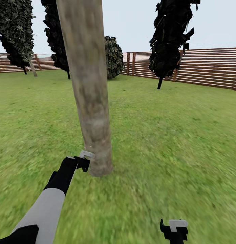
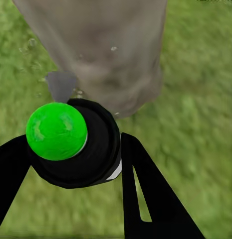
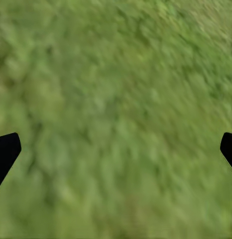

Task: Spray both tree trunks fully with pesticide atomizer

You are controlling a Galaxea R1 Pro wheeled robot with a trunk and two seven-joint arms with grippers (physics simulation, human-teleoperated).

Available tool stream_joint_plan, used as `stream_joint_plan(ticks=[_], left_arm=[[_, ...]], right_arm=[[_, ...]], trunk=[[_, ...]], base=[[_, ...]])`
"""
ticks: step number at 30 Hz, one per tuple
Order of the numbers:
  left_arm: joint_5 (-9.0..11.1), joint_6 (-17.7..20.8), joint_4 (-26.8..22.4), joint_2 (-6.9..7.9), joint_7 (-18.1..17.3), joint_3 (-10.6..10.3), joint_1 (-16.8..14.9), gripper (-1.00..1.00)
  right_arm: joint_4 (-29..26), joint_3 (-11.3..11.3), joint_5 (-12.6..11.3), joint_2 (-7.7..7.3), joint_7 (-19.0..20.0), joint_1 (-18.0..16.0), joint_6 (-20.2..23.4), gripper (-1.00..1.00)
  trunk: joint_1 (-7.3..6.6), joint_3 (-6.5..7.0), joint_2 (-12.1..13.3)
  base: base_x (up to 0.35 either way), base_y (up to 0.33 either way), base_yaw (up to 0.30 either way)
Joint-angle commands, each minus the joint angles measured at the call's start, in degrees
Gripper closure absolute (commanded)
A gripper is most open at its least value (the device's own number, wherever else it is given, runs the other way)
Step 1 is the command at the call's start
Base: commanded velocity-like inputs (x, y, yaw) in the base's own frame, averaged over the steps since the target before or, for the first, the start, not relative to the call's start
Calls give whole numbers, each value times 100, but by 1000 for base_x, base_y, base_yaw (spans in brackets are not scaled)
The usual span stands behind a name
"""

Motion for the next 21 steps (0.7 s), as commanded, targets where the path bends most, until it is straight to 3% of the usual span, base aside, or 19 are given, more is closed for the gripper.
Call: stream_joint_plan(ticks=[1,6,10,15,17,18,21], left_arm=[[2,0,1,0,-2,5,-2,100],[2,0,5,0,6,-14,1,100],[7,0,5,-3,7,-25,2,100],[8,0,64,-237,7,-21,5,100],[-2,0,72,-223,7,3,-1,100],[-4,0,76,-204,7,7,1,100],[-7,-8,87,191,1,328,20,100]], right_arm=[[0,0,0,0,0,0,0,-100],[0,2,0,0,0,0,0,-100],[0,2,0,0,0,0,0,-100],[0,2,0,0,0,0,0,-100],[0,2,0,0,0,0,0,-100],[0,2,0,0,0,0,0,-100],[0,2,0,0,1,0,0,-100]], trunk=[[0,0,0],[0,0,0],[0,0,0],[0,0,0],[0,0,0],[0,0,0],[0,0,0]], base=[[185,-225,276],[128,-240,257],[-8,-272,65],[-86,-274,2],[-92,-274,0],[-93,-274,0],[-101,-274,0]])
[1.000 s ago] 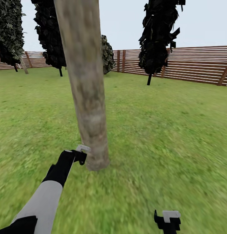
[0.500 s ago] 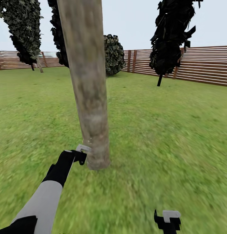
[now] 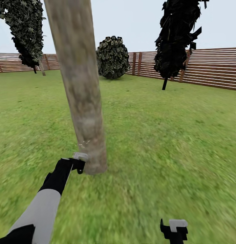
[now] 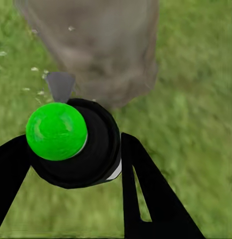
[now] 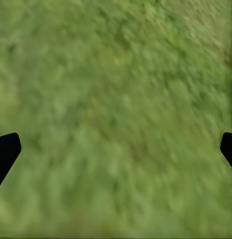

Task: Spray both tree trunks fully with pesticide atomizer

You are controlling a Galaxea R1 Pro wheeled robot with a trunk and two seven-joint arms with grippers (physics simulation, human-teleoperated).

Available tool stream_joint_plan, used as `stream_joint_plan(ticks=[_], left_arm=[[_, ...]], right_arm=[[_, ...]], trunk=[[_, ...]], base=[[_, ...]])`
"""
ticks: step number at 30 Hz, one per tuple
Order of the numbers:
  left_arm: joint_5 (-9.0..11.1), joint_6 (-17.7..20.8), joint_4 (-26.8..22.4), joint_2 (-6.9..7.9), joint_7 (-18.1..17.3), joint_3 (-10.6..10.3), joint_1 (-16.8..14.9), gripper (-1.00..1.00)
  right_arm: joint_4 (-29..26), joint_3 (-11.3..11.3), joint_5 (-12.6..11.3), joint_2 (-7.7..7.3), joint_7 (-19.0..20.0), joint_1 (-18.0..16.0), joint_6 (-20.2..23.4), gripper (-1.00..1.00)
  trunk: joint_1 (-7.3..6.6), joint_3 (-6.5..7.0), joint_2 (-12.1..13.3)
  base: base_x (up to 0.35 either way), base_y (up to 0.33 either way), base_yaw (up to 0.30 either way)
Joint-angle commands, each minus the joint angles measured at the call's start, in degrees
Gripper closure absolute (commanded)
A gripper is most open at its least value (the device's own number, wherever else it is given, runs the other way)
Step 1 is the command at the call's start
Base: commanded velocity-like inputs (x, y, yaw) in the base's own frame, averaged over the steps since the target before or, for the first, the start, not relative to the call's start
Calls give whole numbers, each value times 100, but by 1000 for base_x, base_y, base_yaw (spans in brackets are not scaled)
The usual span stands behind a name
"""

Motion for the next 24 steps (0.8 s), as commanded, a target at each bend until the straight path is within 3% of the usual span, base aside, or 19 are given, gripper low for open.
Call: stream_joint_plan(ticks=[1,3,6,8,14,16,18,19,22,24], left_arm=[[73,13,6,74,-4,82,2,100],[74,8,17,163,-1,194,8,100],[90,-55,581,-25,60,235,16,100],[91,-68,668,-55,135,263,14,100],[72,-82,721,273,212,339,24,100],[93,-133,783,236,349,332,28,100],[95,-439,1165,55,517,339,26,100],[98,-819,1560,-29,672,351,26,100],[156,-1161,1986,-60,945,362,22,100],[329,-1210,2051,20,1003,392,56,100]], right_arm=[[0,-1,0,0,1,0,0,-100],[0,-1,0,0,2,0,0,-100],[0,-1,0,0,7,0,0,-100],[0,-1,0,0,8,0,0,-100],[0,-1,0,0,8,0,0,-100],[0,2,0,0,8,0,0,-100],[0,1,3,0,8,0,0,-100],[0,5,6,0,8,0,0,-100],[7,8,8,0,8,0,0,-100],[8,8,8,0,9,0,0,-100]], trunk=[[0,0,0],[0,0,0],[0,0,0],[0,0,0],[0,0,0],[0,0,0],[0,0,0],[0,0,0],[0,0,0],[0,0,0]], base=[[-103,-274,0],[-63,-274,0],[28,-273,78],[43,-222,237],[3,-23,260],[0,-1,65],[0,0,20],[0,0,4],[0,0,1],[0,0,0]])
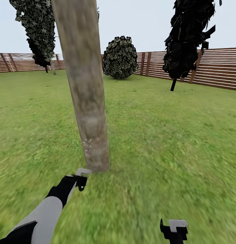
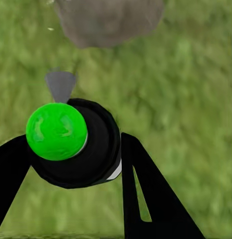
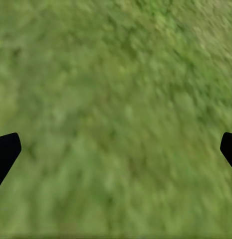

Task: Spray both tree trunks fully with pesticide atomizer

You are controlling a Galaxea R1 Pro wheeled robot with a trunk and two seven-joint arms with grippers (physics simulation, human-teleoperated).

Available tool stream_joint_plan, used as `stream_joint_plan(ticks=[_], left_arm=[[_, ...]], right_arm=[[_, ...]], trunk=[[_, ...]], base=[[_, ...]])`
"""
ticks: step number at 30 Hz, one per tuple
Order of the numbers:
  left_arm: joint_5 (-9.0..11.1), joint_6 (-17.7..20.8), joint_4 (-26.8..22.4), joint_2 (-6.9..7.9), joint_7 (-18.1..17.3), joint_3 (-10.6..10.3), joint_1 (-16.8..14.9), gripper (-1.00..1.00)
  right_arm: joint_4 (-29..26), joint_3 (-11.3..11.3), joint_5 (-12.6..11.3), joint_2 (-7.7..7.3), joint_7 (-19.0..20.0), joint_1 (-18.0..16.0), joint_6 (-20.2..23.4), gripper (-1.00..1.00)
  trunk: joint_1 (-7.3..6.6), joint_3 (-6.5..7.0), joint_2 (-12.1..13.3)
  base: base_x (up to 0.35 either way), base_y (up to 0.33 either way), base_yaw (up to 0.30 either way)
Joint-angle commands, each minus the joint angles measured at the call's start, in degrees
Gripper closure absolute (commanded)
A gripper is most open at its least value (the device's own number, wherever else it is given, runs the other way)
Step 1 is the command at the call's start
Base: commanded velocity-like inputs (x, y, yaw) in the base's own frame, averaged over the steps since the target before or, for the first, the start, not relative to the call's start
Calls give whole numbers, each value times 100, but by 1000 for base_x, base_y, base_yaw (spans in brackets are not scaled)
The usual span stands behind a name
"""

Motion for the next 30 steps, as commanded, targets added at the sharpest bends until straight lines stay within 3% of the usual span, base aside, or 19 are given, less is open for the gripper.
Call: stream_joint_plan(ticks=[1,5,19,30], left_arm=[[79,-9,-23,42,6,25,71,100],[143,-29,0,129,14,55,228,100],[161,-44,18,108,38,65,272,100],[169,-58,77,54,49,59,269,100]], right_arm=[[0,0,0,0,4,0,0,-100],[0,0,0,0,7,0,0,-100],[0,0,0,0,7,0,0,-100],[0,5,3,2,7,0,0,-100]], trunk=[[0,0,0],[0,0,0],[0,0,0],[0,0,0]], base=[[10,0,0],[229,0,0],[318,-22,14],[-204,-189,250]])
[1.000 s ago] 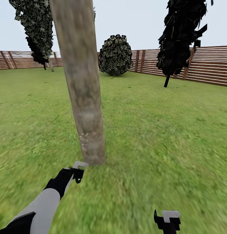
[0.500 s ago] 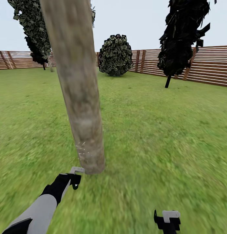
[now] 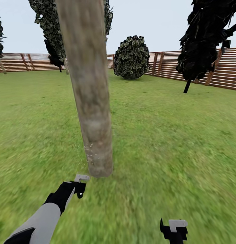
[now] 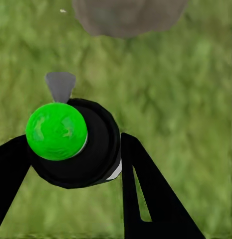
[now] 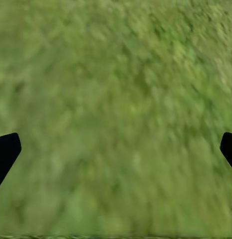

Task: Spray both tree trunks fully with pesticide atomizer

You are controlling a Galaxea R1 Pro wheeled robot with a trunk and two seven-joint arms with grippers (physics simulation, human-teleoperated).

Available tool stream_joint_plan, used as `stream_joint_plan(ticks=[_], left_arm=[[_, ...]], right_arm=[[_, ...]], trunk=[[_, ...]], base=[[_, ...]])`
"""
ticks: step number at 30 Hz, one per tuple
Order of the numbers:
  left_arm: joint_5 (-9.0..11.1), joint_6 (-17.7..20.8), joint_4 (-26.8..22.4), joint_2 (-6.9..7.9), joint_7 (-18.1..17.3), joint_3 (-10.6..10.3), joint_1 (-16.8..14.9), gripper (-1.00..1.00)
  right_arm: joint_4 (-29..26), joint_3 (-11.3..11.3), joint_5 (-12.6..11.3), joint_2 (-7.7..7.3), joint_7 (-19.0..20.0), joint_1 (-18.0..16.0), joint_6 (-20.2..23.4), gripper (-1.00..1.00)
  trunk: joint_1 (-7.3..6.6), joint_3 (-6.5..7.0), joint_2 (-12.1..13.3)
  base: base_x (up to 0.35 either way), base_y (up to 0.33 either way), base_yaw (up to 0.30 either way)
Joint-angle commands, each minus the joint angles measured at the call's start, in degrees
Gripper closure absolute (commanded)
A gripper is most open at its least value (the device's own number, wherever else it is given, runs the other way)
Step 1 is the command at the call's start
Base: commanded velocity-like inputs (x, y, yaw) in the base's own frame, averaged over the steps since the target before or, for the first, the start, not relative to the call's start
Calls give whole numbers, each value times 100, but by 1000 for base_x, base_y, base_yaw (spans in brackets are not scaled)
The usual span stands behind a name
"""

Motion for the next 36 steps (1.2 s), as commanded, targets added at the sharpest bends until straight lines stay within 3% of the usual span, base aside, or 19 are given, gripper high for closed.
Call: stream_joint_plan(ticks=[1,12,17,24,36], left_arm=[[0,0,38,-2,-2,-1,-1,100],[-9,0,134,4,1,13,-4,100],[6,0,138,13,441,15,-4,100],[210,0,139,14,438,15,-5,100],[227,0,139,20,446,14,-5,100]], right_arm=[[0,1,2,3,0,0,0,-100],[0,2,5,5,0,0,0,-100],[2,3,6,7,0,0,0,-100],[8,3,6,7,0,0,0,-100],[9,3,6,6,0,0,0,-100]], trunk=[[0,0,0],[0,0,0],[0,0,0],[0,0,0],[0,0,0]], base=[[-248,-198,83],[-40,-262,8],[0,-274,184],[0,-274,276],[0,-274,38]])
